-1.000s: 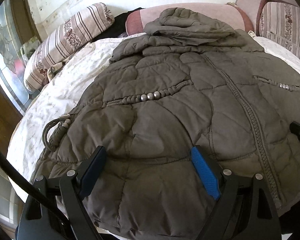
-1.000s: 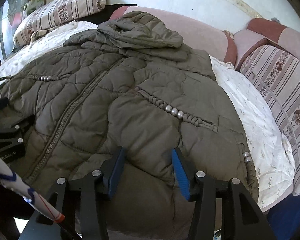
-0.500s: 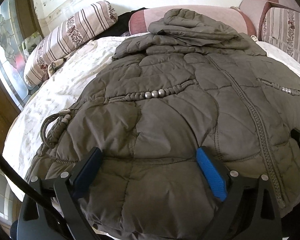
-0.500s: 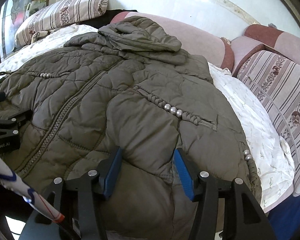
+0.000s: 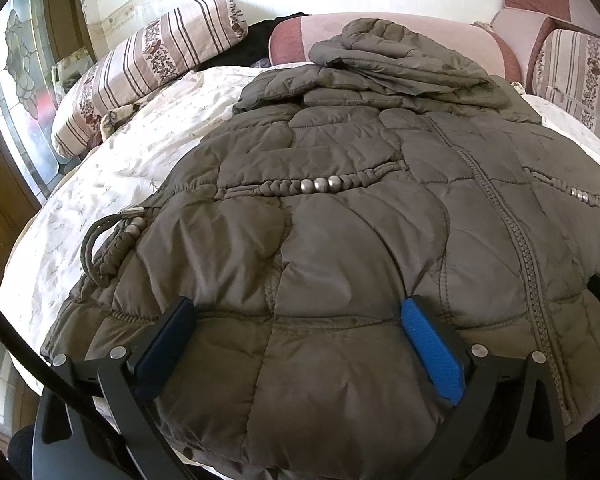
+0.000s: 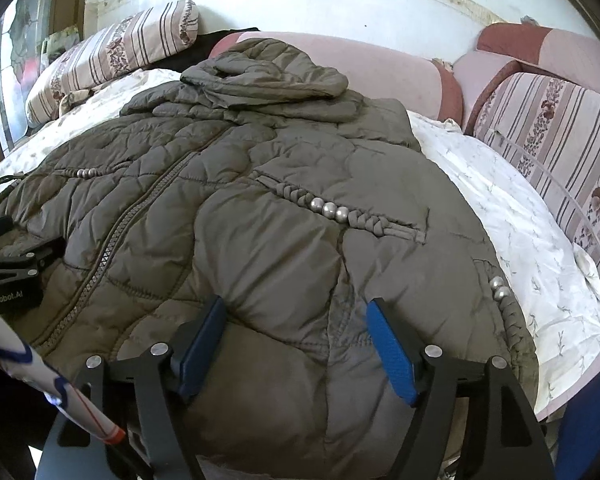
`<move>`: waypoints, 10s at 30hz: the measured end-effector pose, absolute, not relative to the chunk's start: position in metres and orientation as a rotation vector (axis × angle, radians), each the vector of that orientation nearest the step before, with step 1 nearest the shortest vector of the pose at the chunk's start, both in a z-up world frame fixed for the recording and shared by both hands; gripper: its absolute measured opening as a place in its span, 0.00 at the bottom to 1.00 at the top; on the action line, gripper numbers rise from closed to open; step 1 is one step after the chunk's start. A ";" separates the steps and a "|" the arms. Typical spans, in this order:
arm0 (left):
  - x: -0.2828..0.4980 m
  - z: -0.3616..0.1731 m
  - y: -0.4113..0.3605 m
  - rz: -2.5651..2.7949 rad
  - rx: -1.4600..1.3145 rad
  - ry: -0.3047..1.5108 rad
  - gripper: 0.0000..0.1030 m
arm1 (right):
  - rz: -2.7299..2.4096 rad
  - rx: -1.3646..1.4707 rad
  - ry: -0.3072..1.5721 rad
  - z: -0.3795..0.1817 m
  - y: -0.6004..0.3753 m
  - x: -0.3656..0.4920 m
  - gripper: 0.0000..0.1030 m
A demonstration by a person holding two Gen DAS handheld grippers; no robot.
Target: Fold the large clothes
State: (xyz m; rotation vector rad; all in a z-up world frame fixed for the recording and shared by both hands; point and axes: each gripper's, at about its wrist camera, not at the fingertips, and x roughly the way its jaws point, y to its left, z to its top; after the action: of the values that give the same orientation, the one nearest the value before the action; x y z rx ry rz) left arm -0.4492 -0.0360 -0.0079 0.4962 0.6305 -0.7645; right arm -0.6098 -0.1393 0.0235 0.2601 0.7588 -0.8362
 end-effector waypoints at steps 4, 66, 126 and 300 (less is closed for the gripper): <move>-0.449 -0.009 -0.036 -0.767 0.494 0.625 1.00 | -0.830 0.271 0.750 0.024 -0.139 -0.612 0.76; -0.296 0.029 0.092 -0.763 -0.117 1.054 0.76 | -0.935 1.075 0.395 0.006 -0.235 -0.792 0.60; -0.434 0.008 -0.001 -0.706 0.519 0.589 0.49 | -1.064 0.183 0.855 0.027 -0.139 -0.661 0.23; -0.263 0.072 -0.245 -0.696 0.274 0.712 0.72 | -1.206 0.873 0.622 0.042 -0.451 -0.560 0.42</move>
State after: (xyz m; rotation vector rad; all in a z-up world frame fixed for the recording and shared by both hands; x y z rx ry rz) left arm -0.2627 -0.2451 0.0723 0.2739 0.7121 -0.6963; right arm -0.5604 -0.4513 0.0425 0.8734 0.6222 -1.2060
